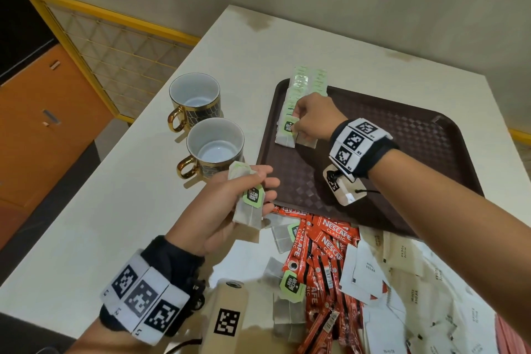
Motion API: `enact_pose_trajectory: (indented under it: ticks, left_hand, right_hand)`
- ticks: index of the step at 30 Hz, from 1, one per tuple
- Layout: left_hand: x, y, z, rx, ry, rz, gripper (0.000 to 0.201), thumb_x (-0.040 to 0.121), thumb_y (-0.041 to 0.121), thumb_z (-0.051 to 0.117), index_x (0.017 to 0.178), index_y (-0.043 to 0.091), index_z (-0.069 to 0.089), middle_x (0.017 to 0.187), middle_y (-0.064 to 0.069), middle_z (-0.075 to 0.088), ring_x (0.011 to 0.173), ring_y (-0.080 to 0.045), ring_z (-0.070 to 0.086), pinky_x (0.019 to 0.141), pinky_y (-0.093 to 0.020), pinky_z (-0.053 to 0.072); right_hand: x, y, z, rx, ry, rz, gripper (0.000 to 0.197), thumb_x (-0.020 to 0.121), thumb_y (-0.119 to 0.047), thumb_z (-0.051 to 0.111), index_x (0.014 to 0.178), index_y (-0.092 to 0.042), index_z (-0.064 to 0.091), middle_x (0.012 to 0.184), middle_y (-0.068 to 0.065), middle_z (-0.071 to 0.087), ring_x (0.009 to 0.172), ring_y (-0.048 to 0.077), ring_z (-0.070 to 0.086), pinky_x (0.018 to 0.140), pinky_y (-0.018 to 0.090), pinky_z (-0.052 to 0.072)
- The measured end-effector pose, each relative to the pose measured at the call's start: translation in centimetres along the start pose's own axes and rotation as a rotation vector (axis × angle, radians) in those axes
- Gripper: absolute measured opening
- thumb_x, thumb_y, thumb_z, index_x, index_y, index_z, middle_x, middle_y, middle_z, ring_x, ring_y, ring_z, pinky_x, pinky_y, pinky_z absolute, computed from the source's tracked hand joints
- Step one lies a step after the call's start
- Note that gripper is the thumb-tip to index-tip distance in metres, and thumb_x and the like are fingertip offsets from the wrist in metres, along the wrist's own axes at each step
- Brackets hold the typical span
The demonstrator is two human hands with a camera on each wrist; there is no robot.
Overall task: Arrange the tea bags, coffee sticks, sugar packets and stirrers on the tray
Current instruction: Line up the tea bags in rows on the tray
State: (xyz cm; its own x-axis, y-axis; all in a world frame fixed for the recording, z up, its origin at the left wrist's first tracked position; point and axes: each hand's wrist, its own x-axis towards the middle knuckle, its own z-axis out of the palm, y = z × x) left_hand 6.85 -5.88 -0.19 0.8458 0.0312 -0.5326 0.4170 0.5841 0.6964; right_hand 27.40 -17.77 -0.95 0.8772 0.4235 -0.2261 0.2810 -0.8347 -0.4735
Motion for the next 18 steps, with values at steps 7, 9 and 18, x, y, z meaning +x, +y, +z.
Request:
enact_pose_trajectory:
  ticks: [7,9,18]
  left_hand:
    - [-0.1,-0.5,-0.1,-0.012,0.016,-0.025,0.026,0.094,0.012,0.057,0.119,0.005,0.062,0.105,-0.016,0.072,0.078,-0.019,0.07,0.066,-0.028,0.061]
    - [-0.2,-0.5,-0.1,-0.029,0.023,-0.036,0.027,0.094,0.012,0.057,0.12,0.005,0.062,0.106,-0.016,0.073,0.078,-0.018,0.071,0.064,-0.028,0.061]
    - [-0.7,-0.3,0.2,-0.079,-0.002,-0.073,0.028,0.094,0.01,0.056,0.12,0.004,0.06,0.098,-0.014,0.073,0.072,-0.019,0.072,0.063,-0.029,0.061]
  right_hand:
    - [-0.4,-0.4,-0.4,-0.031,0.115,-0.053,0.023,0.077,-0.01,0.075,0.093,-0.007,0.058,0.08,0.0,0.053,0.081,0.022,0.056,0.067,0.029,0.044]
    - [-1.1,-0.7,0.3,-0.072,0.104,-0.131,0.022,0.078,-0.011,0.072,0.094,-0.008,0.057,0.086,0.003,0.055,0.082,0.022,0.056,0.063,0.028,0.042]
    - [-1.1,-0.7,1.2,-0.149,0.024,-0.115,0.021,0.081,-0.012,0.071,0.095,-0.007,0.057,0.099,0.011,0.061,0.089,0.026,0.059,0.067,0.03,0.048]
